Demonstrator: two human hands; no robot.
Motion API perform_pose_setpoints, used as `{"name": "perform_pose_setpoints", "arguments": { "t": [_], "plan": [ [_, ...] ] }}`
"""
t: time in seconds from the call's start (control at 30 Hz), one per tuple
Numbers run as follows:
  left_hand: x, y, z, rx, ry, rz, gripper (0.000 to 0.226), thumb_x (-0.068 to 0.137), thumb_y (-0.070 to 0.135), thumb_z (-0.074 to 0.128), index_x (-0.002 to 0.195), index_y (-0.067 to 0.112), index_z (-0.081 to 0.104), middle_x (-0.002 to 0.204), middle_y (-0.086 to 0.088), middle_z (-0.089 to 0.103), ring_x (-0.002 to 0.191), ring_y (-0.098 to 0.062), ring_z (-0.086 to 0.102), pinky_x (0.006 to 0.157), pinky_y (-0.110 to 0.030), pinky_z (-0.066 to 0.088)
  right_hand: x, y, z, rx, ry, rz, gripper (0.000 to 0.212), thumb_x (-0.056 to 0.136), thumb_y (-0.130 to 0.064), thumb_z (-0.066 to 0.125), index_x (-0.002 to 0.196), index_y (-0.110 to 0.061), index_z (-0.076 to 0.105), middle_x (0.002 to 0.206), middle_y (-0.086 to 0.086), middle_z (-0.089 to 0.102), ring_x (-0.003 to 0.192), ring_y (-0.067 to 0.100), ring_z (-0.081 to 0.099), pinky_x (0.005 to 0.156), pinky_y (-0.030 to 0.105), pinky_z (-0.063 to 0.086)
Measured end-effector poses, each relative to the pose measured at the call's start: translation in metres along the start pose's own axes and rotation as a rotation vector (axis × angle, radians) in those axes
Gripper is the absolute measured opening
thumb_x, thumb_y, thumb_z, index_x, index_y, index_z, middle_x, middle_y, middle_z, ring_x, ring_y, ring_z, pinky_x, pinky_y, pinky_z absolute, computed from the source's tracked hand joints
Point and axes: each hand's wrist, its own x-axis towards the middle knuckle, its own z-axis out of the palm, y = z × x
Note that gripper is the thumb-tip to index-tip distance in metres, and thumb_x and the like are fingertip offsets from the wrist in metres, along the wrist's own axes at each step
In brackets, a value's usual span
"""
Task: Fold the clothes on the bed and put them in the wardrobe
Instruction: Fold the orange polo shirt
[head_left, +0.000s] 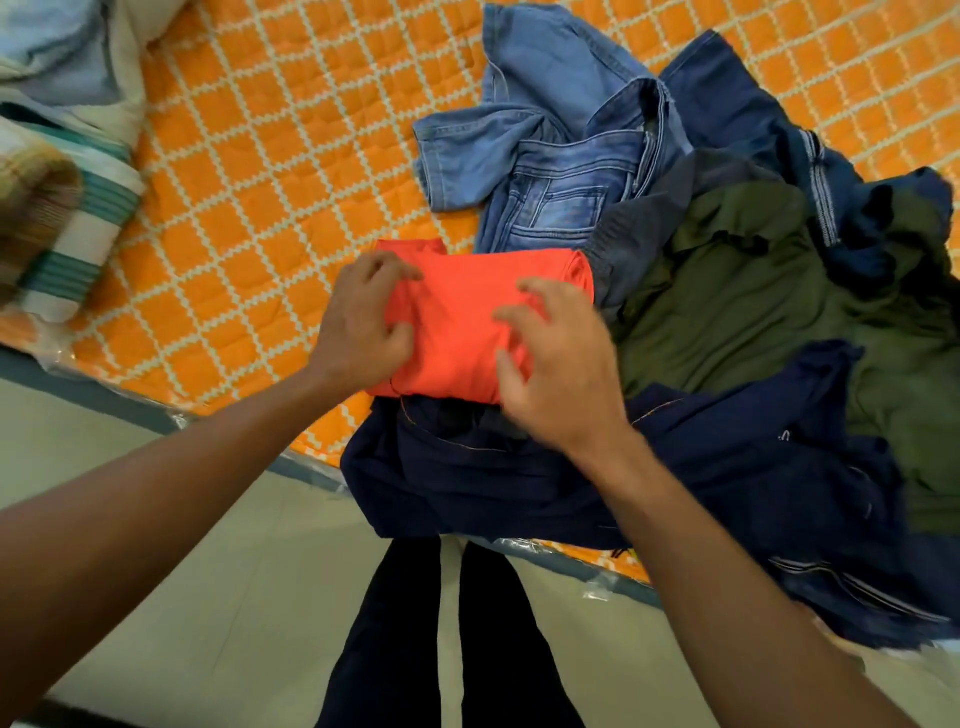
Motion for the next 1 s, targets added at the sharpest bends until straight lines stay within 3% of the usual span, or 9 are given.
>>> {"name": "perform_pose_setpoints", "arguments": {
  "t": [0.1,0.2,0.3,0.5,0.6,0.73,0.8,0.9,1.0],
  "plan": [
    [-0.031,-0.007,-0.004,0.048,-0.242,0.092,0.077,0.065,0.017,0.053,0.141,0.013,0.053,0.146,-0.014,0.046,0.137,-0.029,0.043,0.114,-0.038,0.034,-0.038,-0.006,0.014,-0.087,-0.311,-0.003,0.075,0.067,-0.010,0.068,0.141,-0.020,0.057,0.158,0.015,0.039,0.150,0.035,0.029,0.123,0.052,0.024],
    [-0.044,-0.022,0.000,0.221,-0.451,0.080,0.100,0.062,0.026,0.058,0.158,0.023,0.029,0.163,-0.014,0.024,0.150,-0.033,0.025,0.119,-0.046,0.027,-0.045,0.007,0.022,-0.227,-0.371,0.109,0.096,0.066,-0.008,0.062,0.155,-0.031,0.037,0.166,0.009,0.026,0.154,0.031,0.020,0.123,0.054,0.018],
    [-0.038,-0.028,0.006,0.412,-0.529,0.055,0.102,0.064,0.034,0.053,0.160,0.025,0.022,0.167,-0.010,0.018,0.153,-0.031,0.020,0.117,-0.051,0.025,-0.031,0.022,0.023,-0.258,-0.313,0.101,0.084,0.068,-0.014,0.061,0.150,-0.026,0.047,0.158,0.009,0.042,0.148,0.031,0.035,0.119,0.058,0.027],
    [-0.035,-0.010,0.008,0.775,-0.290,-0.022,0.070,0.064,0.028,0.073,0.131,0.014,0.062,0.153,-0.017,0.043,0.145,-0.040,0.029,0.110,-0.067,0.021,0.008,0.027,0.002,-0.178,-0.231,0.004,0.056,0.069,-0.026,0.049,0.118,-0.020,0.075,0.112,0.003,0.076,0.106,0.027,0.071,0.094,0.047,0.053],
    [-0.037,0.008,0.008,0.925,-0.341,-0.200,0.088,0.065,0.041,0.069,0.144,0.009,0.047,0.164,-0.018,0.017,0.153,-0.039,-0.001,0.111,-0.076,-0.004,0.015,0.028,-0.009,-0.146,-0.273,-0.012,0.053,0.072,-0.026,0.051,0.118,-0.024,0.076,0.106,-0.004,0.077,0.097,0.029,0.072,0.078,0.045,0.056],
    [-0.048,0.013,0.010,1.029,-0.368,-0.229,0.107,0.075,0.042,0.064,0.159,0.009,0.008,0.165,-0.024,-0.003,0.152,-0.042,-0.016,0.112,-0.078,0.000,0.009,0.028,-0.007,-0.265,-0.296,-0.049,0.057,0.064,-0.023,0.057,0.118,-0.023,0.075,0.118,0.003,0.074,0.104,0.033,0.067,0.081,0.044,0.050],
    [-0.050,0.009,0.010,0.863,-0.324,-0.137,0.110,0.072,0.032,0.069,0.160,0.015,0.005,0.165,-0.024,0.003,0.153,-0.040,-0.009,0.116,-0.070,-0.001,-0.002,0.024,-0.003,-0.311,-0.295,-0.072,0.071,0.060,-0.016,0.064,0.130,-0.022,0.067,0.137,0.010,0.062,0.121,0.034,0.058,0.094,0.049,0.046],
    [-0.051,-0.001,0.017,0.616,-0.336,0.116,0.098,0.068,0.016,0.068,0.157,0.013,0.027,0.157,-0.022,0.032,0.149,-0.040,0.022,0.119,-0.059,0.024,-0.022,0.010,0.007,-0.352,-0.323,-0.133,0.088,0.064,-0.010,0.066,0.149,-0.024,0.048,0.158,0.015,0.039,0.146,0.033,0.035,0.119,0.057,0.025],
    [-0.056,-0.007,0.025,0.621,-0.344,0.054,0.083,0.076,0.018,0.066,0.153,0.013,0.035,0.149,-0.015,0.046,0.138,-0.037,0.042,0.114,-0.063,0.027,-0.031,0.006,0.022,-0.405,-0.381,-0.135,0.089,0.068,-0.010,0.067,0.152,-0.025,0.043,0.160,0.013,0.037,0.148,0.033,0.032,0.120,0.058,0.024]
  ]
}}
